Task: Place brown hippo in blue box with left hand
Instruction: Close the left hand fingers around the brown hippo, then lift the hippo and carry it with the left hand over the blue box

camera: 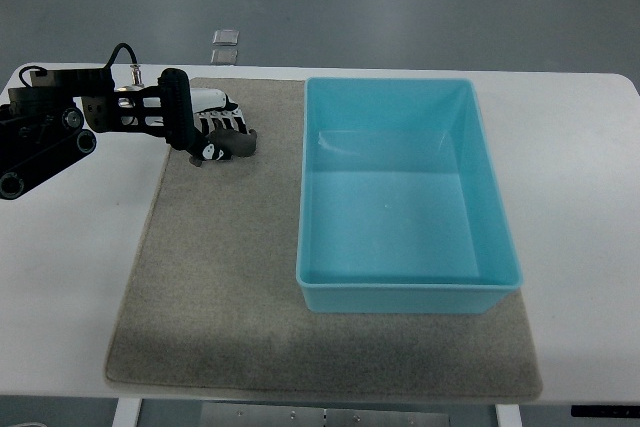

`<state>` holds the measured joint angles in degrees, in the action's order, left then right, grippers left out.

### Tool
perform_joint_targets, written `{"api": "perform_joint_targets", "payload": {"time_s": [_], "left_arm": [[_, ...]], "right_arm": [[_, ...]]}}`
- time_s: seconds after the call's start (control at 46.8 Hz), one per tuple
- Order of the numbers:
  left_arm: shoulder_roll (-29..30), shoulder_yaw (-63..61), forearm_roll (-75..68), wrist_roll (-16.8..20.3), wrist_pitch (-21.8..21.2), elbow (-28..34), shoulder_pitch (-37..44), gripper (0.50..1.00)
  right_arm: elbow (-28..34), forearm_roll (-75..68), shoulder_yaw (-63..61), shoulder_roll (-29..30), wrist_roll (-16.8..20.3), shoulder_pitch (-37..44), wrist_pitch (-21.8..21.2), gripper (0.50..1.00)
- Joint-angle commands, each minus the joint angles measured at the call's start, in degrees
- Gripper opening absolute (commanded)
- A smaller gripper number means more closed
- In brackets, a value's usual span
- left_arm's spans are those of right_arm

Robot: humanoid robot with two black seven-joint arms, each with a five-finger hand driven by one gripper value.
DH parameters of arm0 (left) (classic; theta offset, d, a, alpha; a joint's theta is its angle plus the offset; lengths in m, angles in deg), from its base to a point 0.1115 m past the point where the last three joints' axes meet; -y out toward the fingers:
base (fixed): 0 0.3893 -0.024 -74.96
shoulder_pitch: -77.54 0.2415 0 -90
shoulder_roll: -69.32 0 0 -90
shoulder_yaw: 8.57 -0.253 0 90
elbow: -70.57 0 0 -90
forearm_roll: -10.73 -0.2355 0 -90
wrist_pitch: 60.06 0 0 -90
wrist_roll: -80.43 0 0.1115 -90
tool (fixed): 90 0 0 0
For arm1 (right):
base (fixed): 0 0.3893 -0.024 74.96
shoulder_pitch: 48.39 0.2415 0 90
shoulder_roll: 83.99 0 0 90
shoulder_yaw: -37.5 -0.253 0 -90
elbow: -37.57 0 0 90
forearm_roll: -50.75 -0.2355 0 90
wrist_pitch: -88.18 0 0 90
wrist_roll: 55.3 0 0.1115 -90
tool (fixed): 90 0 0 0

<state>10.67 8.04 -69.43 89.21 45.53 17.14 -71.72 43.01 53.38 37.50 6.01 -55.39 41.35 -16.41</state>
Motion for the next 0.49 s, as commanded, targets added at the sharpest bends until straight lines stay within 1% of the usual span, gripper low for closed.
{"api": "perform_joint_targets", "payload": {"time_s": [0.0, 0.363, 0.47], "left_arm": [[0.03, 0.01, 0.01, 0.00, -0.03, 0.00, -0.15, 0.500], [0.11, 0.36, 0.62, 0.09, -0.03, 0.00, -0.50, 0.500], [0.38, 0.80, 1.41, 0.09, 0.14, 0.00, -1.82, 0.500]], "right_arm": [[0.01, 0.00, 0.09, 0.00, 0.00, 0.00, 0.00, 0.936], [0.01, 0.00, 0.00, 0.00, 0.00, 0.00, 0.00, 0.936], [-0.08, 0.00, 0.00, 0.00, 0.00, 0.00, 0.00, 0.936]]}}
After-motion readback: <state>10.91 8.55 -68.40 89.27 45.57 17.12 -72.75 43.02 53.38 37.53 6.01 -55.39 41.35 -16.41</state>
